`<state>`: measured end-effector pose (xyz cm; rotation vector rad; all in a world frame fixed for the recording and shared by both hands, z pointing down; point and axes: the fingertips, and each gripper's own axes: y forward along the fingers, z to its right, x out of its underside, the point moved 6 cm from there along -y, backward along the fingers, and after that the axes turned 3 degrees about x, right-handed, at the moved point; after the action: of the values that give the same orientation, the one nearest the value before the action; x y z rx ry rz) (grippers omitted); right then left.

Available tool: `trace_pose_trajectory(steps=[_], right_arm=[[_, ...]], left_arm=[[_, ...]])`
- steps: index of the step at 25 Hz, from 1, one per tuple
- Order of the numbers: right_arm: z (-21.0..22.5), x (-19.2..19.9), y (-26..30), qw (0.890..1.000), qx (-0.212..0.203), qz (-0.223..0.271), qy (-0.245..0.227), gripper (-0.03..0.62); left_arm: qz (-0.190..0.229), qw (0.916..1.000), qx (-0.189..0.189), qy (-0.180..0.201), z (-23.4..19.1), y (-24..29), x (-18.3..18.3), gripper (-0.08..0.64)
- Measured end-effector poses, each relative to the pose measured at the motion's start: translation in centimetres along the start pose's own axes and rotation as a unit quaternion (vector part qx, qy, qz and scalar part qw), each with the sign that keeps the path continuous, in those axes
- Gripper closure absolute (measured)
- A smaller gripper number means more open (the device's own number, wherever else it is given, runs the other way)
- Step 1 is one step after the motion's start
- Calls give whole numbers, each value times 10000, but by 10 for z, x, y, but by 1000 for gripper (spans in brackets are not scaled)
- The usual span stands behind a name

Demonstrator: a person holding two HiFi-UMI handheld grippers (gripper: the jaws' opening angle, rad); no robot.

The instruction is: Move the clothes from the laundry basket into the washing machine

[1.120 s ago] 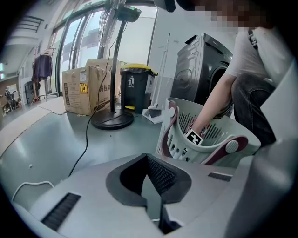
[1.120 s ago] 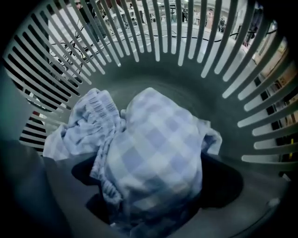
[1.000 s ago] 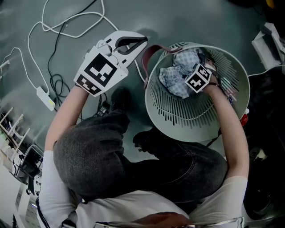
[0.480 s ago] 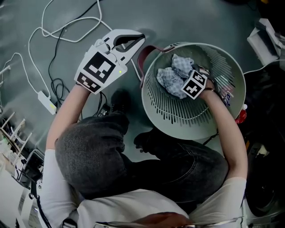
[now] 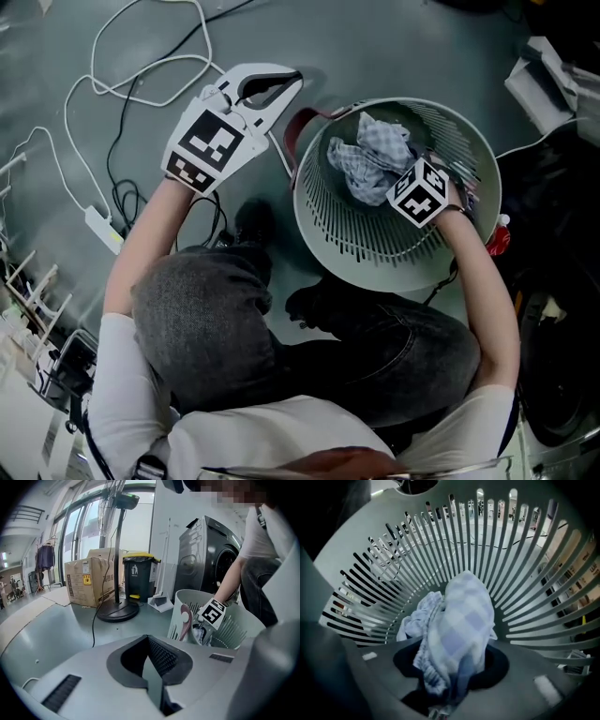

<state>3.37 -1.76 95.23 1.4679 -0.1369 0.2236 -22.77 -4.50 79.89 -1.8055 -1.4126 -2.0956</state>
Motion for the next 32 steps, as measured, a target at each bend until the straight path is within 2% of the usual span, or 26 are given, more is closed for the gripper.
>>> trace_pose_trajectory(steps=[8,13,19,24,30,32], right_arm=[[3,-10,-47,9996,147,248,-51,370],[9,-11,-81,9965,92,713,436,370],[13,-18,-131,9867,221,1354,871,370],[12,-24,-176,9741,351,1897,1178,370],[11,-18,-230,9618,584,2300,1363,370],[15,-11,-249,9562,740,2413,1482,370]], left_arm=[[51,9994,217,278,-4,6,-44,555],[184,9986,264,409,-7,8,-72,555],[191,9967,532,585,3,7,-94,555],[240,9935,783,795,14,7,-119,554],[449,9885,1171,843,29,17,-157,555],[494,9853,1327,961,38,24,-171,554]])
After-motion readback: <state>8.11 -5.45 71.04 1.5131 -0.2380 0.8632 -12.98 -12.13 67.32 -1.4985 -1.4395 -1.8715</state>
